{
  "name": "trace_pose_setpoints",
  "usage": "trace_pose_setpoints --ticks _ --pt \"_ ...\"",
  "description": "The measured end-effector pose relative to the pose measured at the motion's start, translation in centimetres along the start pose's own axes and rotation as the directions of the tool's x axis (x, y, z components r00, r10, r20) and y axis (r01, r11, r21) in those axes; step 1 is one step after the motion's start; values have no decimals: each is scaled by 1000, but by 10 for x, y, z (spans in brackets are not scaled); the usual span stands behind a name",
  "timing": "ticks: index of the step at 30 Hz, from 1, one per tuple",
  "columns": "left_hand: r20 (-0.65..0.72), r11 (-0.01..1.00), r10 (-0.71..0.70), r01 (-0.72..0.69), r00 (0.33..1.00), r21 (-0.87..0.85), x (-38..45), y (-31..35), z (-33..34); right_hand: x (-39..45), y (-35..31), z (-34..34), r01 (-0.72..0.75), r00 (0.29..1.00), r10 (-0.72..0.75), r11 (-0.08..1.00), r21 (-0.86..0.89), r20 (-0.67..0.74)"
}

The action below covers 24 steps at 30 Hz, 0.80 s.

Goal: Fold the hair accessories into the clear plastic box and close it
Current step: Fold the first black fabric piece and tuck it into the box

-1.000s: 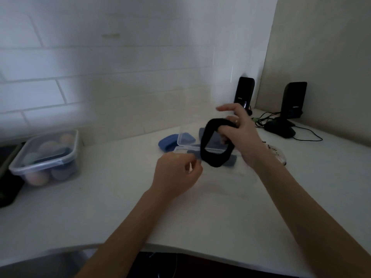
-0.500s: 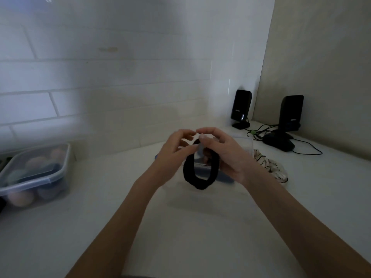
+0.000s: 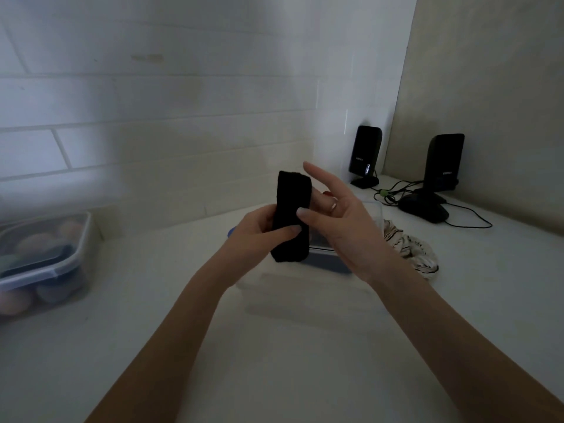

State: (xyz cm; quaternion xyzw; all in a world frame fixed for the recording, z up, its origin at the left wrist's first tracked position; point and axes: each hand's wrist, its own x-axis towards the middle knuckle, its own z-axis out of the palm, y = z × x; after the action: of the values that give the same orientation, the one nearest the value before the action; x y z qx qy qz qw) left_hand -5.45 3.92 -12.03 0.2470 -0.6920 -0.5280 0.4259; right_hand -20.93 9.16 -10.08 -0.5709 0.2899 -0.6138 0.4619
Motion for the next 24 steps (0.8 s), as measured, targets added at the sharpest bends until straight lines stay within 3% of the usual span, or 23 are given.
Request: trace_pose_setpoints --ticks 5,10,12,15,18,21,24 --pt "69 999 -11 9 998 31 -6 1 1 -2 1 2 31 994 -53 975 -219 -92" --pt "81 997 -19 26 997 -78 -8 5 2 2 4 -2 -19 929 -134 913 -407 -345" --pt "75 996 -9 16 997 -86 -8 6 3 2 4 -1 -111 921 -43 924 -365 -387" --pt "64 998 4 0 998 -64 -9 7 4 1 3 4 -267 950 203 923 -279 -237" --pt "112 1000 -3 5 994 -20 -11 8 4 -1 3 8 -189 977 149 934 -303 -149" --pt "195 999 -25 20 980 30 -13 9 2 -1 2 5 -118 964 51 962 -246 -260" --pt "226 999 -19 8 974 49 -13 9 3 -1 2 2 -167 947 102 967 -195 -305"
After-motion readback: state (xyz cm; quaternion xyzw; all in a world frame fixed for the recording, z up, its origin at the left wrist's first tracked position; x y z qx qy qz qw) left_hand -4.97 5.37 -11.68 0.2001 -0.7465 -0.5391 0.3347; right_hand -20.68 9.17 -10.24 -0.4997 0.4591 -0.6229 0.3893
